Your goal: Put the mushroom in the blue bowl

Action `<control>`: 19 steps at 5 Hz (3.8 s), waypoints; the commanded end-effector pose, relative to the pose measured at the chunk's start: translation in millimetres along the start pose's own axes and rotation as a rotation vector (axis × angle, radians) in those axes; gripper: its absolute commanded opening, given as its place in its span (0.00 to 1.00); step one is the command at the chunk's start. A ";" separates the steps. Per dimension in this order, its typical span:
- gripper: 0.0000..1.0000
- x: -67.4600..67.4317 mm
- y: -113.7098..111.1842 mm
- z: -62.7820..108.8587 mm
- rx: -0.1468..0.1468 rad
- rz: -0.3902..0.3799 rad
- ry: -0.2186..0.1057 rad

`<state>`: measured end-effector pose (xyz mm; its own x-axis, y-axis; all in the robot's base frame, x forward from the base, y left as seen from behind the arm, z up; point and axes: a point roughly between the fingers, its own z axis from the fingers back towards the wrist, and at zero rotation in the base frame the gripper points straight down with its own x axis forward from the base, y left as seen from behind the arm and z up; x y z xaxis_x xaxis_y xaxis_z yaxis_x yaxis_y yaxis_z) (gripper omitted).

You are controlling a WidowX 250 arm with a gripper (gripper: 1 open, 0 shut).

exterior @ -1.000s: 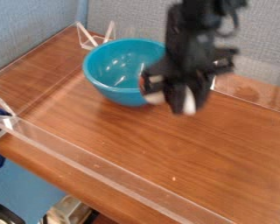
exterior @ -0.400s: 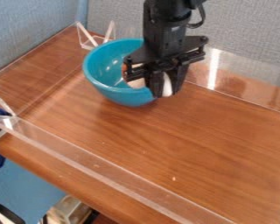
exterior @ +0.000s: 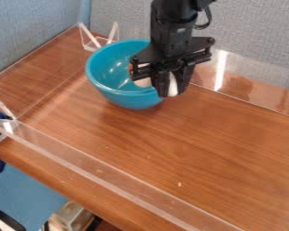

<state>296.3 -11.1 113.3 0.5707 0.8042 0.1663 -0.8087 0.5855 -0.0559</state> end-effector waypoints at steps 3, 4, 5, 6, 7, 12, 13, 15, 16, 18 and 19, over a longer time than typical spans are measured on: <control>0.00 28.6 -9.3 -2.4 -0.039 0.014 -0.072; 0.00 32.8 -10.6 -6.1 -0.038 0.015 -0.080; 0.00 40.5 -12.2 -15.5 -0.025 0.027 -0.081; 0.00 47.0 -13.9 -24.2 -0.013 0.036 -0.082; 0.00 56.4 -16.1 -33.8 0.000 0.049 -0.084; 1.00 61.7 -22.8 -51.5 0.030 0.061 -0.080; 1.00 62.4 -22.9 -50.3 0.031 0.068 -0.078; 1.00 75.9 -22.5 -55.6 0.042 0.104 -0.089; 0.00 79.8 -22.1 -59.5 0.048 0.114 -0.094; 0.00 80.8 -21.7 -57.0 0.048 0.122 -0.086; 0.00 81.1 -21.7 -55.5 0.047 0.126 -0.080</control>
<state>358.9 41.5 55.0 0.4798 0.8522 0.2087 -0.8732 0.4871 0.0188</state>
